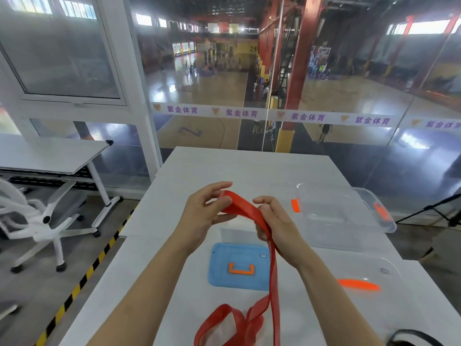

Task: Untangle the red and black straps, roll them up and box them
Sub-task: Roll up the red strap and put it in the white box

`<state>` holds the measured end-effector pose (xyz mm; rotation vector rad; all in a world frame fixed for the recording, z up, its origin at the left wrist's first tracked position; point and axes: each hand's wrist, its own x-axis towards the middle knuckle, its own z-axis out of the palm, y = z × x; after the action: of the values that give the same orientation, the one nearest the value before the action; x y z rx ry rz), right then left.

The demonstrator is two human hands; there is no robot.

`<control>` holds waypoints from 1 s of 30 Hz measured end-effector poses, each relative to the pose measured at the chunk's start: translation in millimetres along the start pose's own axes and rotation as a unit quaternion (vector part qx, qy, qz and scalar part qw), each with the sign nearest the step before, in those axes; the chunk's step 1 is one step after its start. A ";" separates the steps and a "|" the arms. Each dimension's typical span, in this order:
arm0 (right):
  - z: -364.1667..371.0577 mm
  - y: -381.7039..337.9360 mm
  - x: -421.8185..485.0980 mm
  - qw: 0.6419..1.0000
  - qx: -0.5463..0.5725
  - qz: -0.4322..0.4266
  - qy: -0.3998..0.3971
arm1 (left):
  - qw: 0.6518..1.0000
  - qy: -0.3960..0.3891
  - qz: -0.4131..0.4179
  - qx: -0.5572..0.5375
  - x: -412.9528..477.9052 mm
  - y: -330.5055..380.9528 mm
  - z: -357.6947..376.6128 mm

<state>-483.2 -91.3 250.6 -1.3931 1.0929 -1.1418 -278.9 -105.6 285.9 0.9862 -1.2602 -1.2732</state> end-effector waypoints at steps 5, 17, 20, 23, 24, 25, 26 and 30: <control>10.6 22.1 -11.7 0.999 -0.031 -0.038 0.003 | 1.000 0.026 0.004 -0.015 -0.3 -7.8 8.2; 22.2 39.2 -18.5 0.988 0.045 -0.082 0.120 | 0.998 0.029 0.003 -0.056 -2.7 -13.7 22.3; 27.7 43.2 -19.8 0.985 0.083 -0.085 0.129 | 0.996 0.037 0.010 -0.080 -2.6 -14.7 23.6; 28.0 47.0 -16.4 0.979 0.097 -0.083 0.156 | 0.995 0.046 0.016 -0.086 -1.2 -13.5 20.0; 27.5 47.3 -14.8 0.978 0.100 -0.082 0.167 | 0.995 0.047 0.016 -0.082 -1.5 -13.4 17.5; 27.2 46.7 -13.4 0.975 0.105 -0.082 0.175 | 0.996 0.048 0.017 -0.073 -1.2 -13.9 14.0; 26.6 45.8 -12.0 0.973 0.113 -0.085 0.181 | 0.997 0.045 0.019 -0.060 -1.1 -14.6 9.4; 20.2 37.6 -8.9 0.968 0.119 -0.097 0.200 | 0.993 -0.005 0.058 0.105 2.4 -24.6 -15.3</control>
<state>-466.5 -83.6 211.1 -1.1245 1.0640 -1.6924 -267.1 -112.4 260.1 1.0397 -1.4608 -1.0729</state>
